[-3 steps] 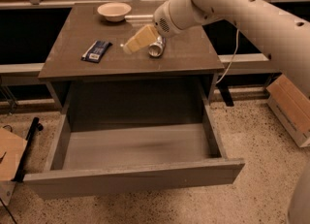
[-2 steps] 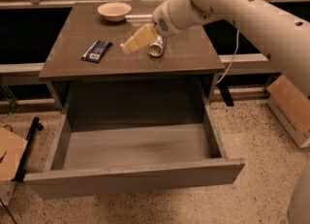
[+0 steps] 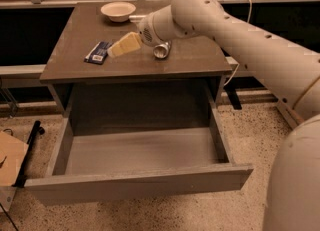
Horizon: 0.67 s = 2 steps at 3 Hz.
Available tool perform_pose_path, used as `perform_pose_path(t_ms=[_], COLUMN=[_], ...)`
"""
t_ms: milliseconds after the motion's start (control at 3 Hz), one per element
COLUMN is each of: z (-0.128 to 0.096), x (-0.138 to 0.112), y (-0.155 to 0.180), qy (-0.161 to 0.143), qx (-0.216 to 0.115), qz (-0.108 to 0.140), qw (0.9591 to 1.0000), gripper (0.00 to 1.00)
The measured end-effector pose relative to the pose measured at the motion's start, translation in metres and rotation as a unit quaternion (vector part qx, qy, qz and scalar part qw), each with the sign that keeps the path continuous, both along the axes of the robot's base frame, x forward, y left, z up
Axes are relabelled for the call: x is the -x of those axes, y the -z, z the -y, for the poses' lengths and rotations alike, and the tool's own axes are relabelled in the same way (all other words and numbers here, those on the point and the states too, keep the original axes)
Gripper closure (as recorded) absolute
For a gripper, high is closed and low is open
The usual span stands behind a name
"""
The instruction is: Place rxbar blueberry into top drawer
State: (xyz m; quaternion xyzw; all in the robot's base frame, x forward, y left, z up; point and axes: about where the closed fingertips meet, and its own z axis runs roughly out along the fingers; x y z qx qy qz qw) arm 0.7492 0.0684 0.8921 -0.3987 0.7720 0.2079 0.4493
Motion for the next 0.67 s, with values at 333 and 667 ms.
perform_pose_path(t_ms=[333,667], z=[-0.039,-0.086], x=[-0.025,-0.051], y=[0.018,0.034], qy=[-0.028,-0.073], qx=[-0.013,-0.020], qz=[-0.002,-0.007], qw=[0.9995,0.9971], gripper=[0.00,0.00])
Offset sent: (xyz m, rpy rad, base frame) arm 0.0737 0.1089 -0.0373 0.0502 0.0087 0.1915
